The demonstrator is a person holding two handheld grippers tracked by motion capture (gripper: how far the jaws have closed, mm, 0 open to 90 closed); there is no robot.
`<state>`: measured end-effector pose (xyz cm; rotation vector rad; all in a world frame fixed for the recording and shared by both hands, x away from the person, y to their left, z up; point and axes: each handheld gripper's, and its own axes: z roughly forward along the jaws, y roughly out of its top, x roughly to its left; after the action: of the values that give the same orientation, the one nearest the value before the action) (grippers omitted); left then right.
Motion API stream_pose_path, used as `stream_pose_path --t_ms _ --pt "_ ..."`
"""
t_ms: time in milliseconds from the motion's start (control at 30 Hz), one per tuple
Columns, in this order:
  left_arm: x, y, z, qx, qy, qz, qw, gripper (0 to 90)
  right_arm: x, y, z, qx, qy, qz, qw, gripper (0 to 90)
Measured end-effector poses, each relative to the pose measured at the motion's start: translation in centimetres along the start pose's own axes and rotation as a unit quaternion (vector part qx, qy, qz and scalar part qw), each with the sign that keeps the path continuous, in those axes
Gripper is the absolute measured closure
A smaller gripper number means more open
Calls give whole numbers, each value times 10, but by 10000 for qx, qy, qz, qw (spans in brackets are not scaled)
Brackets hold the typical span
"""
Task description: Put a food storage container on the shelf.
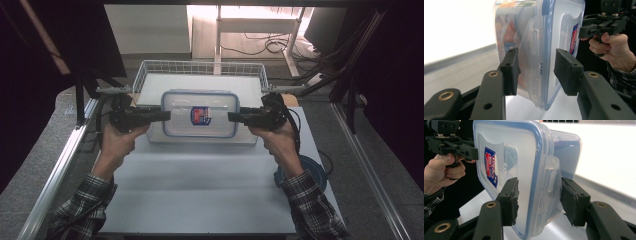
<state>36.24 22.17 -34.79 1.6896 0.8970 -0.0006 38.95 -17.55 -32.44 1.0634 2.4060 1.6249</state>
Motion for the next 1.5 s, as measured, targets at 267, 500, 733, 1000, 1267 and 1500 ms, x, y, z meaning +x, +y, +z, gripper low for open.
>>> stream_pose_path --t_ms 267,500,733,1000,1267,1500 --pt "8 19 -2 -144 30 -81 9999 557 -6 26 5 -34 -7 -44 10000 495" --pt "17 34 0 -256 76 -144 9995 556 -15 48 11 -64 -34 0 10000 492" --pt "28 46 8 -284 118 -196 9993 555 -26 61 17 -135 -113 98 9998 488" --pt "36 59 16 -238 178 -236 9993 550 -37 66 21 -192 -149 244 9994 487" --pt "44 62 26 -175 194 -366 9990 542 -46 66 25 -137 -239 362 9990 484" --pt "43 62 28 -185 305 -298 9989 523 -47 68 27 -155 -288 404 9986 472"
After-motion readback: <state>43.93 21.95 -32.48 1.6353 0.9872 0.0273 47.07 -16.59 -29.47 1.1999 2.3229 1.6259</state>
